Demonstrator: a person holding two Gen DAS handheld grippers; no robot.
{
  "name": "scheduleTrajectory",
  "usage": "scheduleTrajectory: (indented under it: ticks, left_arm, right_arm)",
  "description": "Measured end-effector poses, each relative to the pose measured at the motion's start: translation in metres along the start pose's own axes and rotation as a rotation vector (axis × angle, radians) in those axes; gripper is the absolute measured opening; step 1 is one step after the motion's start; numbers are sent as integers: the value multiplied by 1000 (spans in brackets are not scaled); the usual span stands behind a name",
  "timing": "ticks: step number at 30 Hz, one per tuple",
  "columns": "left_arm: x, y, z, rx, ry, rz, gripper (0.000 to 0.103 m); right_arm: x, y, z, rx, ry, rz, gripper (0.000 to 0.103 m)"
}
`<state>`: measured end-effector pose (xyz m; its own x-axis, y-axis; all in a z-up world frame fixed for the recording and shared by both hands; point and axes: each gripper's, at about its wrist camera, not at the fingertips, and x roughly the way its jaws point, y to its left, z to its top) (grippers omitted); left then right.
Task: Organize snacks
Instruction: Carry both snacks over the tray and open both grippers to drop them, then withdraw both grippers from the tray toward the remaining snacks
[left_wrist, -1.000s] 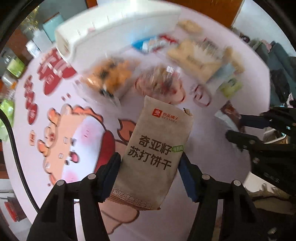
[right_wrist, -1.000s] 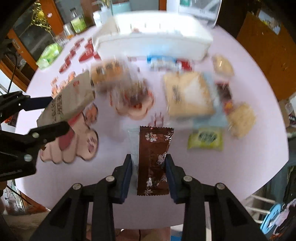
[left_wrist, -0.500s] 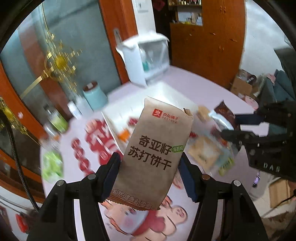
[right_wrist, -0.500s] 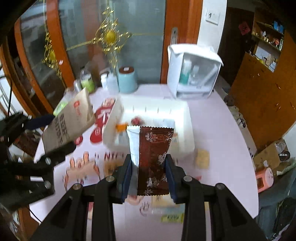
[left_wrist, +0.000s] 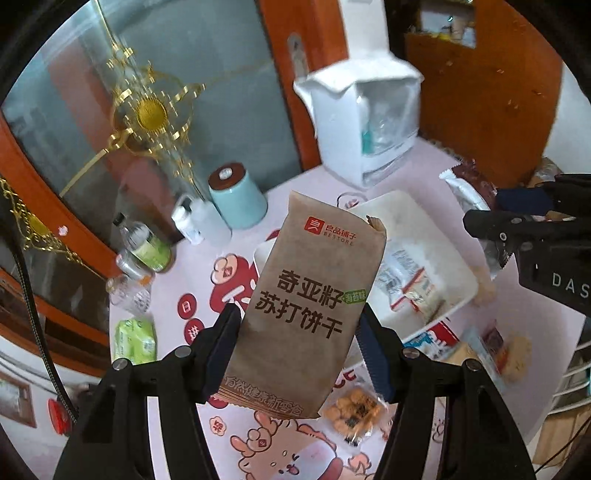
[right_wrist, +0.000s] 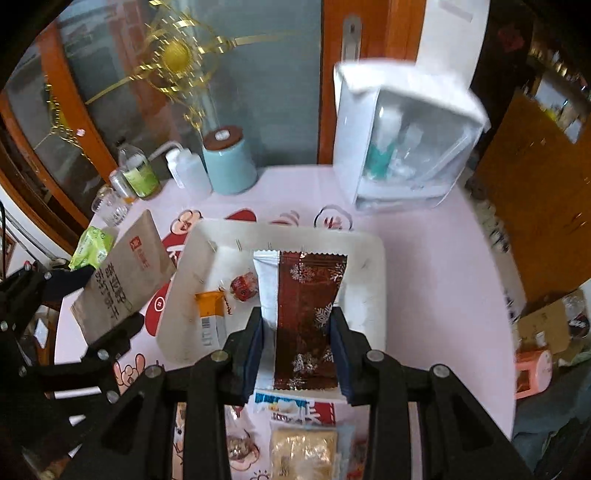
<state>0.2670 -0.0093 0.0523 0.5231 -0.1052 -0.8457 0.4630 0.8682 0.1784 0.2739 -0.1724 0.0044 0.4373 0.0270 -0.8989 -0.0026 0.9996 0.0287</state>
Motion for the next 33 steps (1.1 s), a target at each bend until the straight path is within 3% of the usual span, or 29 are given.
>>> scheduleTrajectory:
  ticks: [5, 7, 10, 11, 13, 16, 25, 33]
  left_arm:
    - [68, -12, 16, -36, 103, -5, 62]
    - [93, -16, 17, -61, 146, -20, 63]
    - [126, -19, 14, -95, 204, -62, 66]
    - [137, -19, 13, -106, 226, -75, 76]
    - [154, -21, 10, -132, 267, -101, 88]
    - [166, -22, 3, -153, 305, -114, 88]
    - [156, -19, -13, -194, 329, -96, 88]
    - [104, -24, -21, -130, 271, -67, 88]
  right_arm:
    - [64, -18, 10, 38, 101, 66, 36]
    - [83, -25, 9, 79, 130, 134, 37]
    - [100, -34, 4, 137, 146, 180, 65]
    - [103, -36, 2, 141, 141, 181, 73]
    - [106, -39, 0, 139, 140, 179, 73]
    - [109, -44, -3, 146, 149, 199, 73]
    - [90, -53, -23, 139, 148, 194, 73]
    - [44, -46, -57, 84, 96, 150, 73]
